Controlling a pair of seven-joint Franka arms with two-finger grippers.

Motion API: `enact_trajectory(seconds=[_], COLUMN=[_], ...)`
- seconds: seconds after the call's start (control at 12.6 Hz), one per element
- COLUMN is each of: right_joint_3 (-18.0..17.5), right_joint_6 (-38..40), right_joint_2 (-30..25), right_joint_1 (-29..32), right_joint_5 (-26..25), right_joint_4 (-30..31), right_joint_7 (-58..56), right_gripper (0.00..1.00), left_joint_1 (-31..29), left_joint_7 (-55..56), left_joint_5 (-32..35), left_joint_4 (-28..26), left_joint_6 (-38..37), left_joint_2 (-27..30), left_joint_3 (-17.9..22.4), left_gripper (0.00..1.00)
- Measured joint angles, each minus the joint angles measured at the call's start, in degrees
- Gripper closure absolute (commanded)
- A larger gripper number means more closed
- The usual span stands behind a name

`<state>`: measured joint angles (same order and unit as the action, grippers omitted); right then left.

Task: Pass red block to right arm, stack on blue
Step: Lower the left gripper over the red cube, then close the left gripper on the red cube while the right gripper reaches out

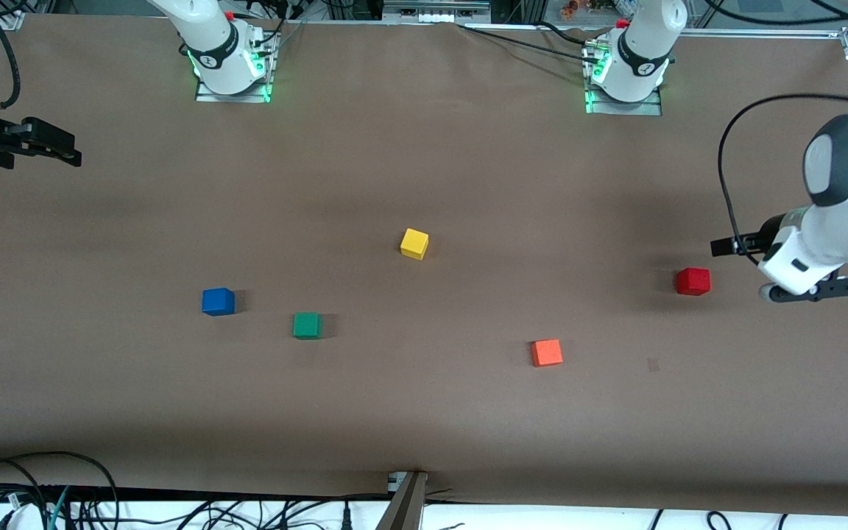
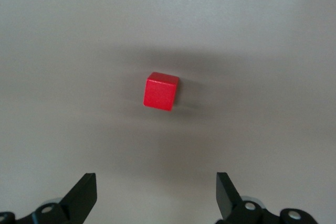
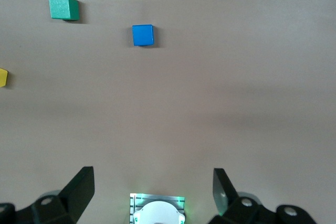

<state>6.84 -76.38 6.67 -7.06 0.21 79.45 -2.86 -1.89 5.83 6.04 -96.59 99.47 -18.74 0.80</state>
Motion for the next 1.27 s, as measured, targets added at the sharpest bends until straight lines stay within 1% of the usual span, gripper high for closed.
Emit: enact_trajectory(seconds=[0.16,0.4,0.55,0.71,0.95,1.03,1.11,1.19,1.27], right_joint_3=[0.0,0.0,0.0,0.0,0.0,0.0,0.0,0.0,0.0], right_joint_6=[0.0,0.0,0.0,0.0,-0.1,-0.1,-0.1,-0.1,-0.1], right_joint_2=[0.1,0.2,0.2,0.3,0.3,0.3,0.3,0.5,0.8], right_joint_1=[0.0,0.0,0.0,0.0,0.0,0.0,0.0,0.0,0.0], right_joint_5=[0.0,0.0,0.0,0.0,0.0,0.0,0.0,0.0,0.0], right_joint_4=[0.0,0.0,0.0,0.0,0.0,0.0,0.0,0.0,0.0], right_joint_7=[0.0,0.0,0.0,0.0,0.0,0.0,0.0,0.0,0.0], right_gripper=[0.00,0.00,0.00,0.00,0.00,0.00,0.00,0.00,0.00], left_joint_1=[0.0,-0.2,-1.6,-3.5,-3.8,-3.8,-3.9,-3.9,-4.0], left_joint_7=[0.0,-1.3,-4.8,-6.5,-7.2,-7.2,-7.2,-7.2,-7.2], left_joint_5=[0.6,0.7,0.7,0.7,0.7,0.7,0.7,0.7,0.7], left_joint_4=[-1.6,-8.8,-11.9,-12.5,-12.9,-13.1,-13.2,-13.2,-13.3], left_joint_6=[4.6,14.5,19.4,21.3,24.1,25.5,26.9,28.2,29.1], left_joint_2=[-3.0,-5.7,-7.2,-8.3,-9.2,-10.0,-11.1,-12.3,-13.3], left_joint_3=[0.0,0.0,0.0,0.0,-0.1,-0.1,-0.1,-0.1,-0.1], left_gripper=[0.00,0.00,0.00,0.00,0.00,0.04,0.17,0.37,0.47])
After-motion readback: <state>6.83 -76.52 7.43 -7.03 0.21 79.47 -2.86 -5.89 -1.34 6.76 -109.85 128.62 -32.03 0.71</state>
